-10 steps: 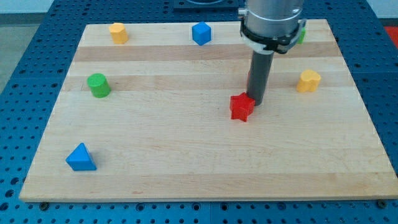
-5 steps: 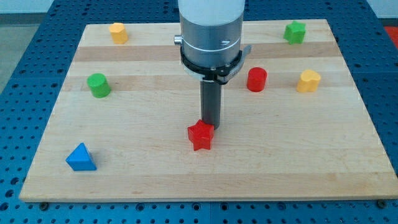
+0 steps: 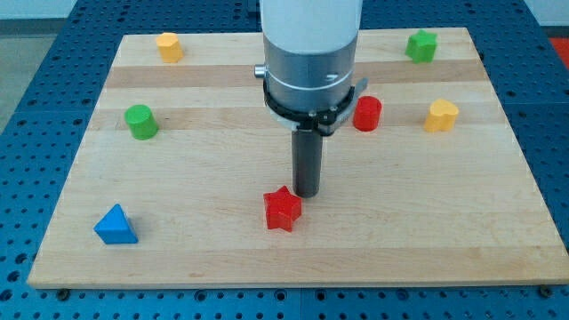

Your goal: Place the red star at the bottom center of the board

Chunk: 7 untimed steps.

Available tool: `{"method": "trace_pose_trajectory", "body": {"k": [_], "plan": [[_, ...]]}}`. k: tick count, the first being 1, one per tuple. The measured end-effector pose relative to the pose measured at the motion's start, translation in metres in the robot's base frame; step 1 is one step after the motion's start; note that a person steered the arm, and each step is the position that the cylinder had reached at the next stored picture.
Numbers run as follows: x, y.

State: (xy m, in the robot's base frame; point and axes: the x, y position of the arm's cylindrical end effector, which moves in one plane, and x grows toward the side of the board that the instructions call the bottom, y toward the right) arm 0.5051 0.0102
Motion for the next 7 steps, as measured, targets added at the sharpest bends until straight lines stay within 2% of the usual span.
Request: {"method": "trace_pose_trajectory", "body": {"k": [1, 3, 5, 7], "plan": [[-0.019, -0.007], [-0.013, -0.063], [0.022, -0.065], [0.03, -0.047]]}}
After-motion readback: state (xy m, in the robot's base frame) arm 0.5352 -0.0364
